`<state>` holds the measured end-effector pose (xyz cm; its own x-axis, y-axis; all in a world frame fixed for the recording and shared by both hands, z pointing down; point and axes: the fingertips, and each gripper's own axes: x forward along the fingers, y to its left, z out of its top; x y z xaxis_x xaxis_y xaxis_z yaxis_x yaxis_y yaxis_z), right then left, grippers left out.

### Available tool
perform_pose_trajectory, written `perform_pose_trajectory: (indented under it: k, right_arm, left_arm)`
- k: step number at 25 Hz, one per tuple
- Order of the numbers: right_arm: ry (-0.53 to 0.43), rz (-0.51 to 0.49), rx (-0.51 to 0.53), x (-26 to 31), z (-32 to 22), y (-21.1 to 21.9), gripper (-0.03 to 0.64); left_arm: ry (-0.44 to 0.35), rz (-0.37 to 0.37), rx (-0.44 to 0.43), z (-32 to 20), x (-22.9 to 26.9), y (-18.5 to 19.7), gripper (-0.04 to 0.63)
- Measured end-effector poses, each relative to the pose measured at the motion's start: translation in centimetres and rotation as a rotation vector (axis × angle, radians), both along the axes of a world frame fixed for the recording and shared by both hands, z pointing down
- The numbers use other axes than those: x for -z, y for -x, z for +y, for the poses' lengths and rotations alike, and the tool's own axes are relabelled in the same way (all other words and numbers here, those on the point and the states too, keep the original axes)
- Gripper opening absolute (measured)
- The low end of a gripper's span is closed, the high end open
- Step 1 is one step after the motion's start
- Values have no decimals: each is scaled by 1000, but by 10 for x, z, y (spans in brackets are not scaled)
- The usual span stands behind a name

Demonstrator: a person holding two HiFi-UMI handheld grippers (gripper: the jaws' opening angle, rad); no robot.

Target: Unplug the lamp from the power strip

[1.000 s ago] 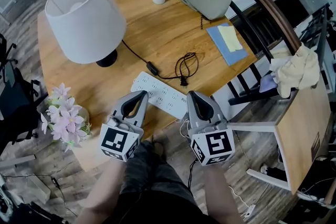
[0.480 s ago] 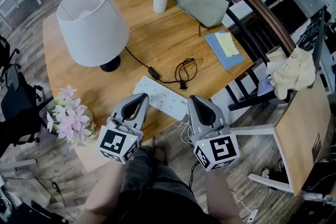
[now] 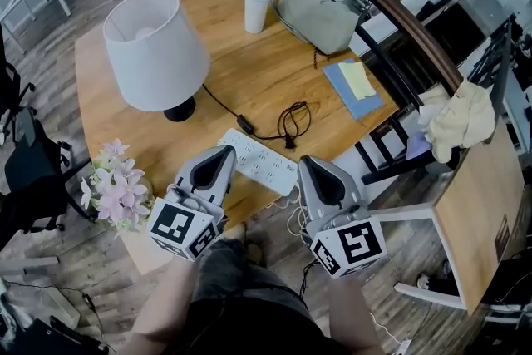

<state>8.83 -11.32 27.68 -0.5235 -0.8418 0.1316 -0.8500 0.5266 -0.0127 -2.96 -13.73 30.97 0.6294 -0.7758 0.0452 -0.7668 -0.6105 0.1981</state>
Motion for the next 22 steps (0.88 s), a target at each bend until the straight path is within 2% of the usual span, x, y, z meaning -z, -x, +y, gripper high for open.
perform_pose_trajectory:
  k: [11, 22]
  right_arm:
    - [-21, 8, 48, 13, 1, 10, 8]
    - [-8, -11, 71, 13, -1, 12, 8]
  left_arm:
    - [-38, 22, -12, 0, 28, 2, -3]
    - [-21, 43, -23, -6, 27, 1, -3]
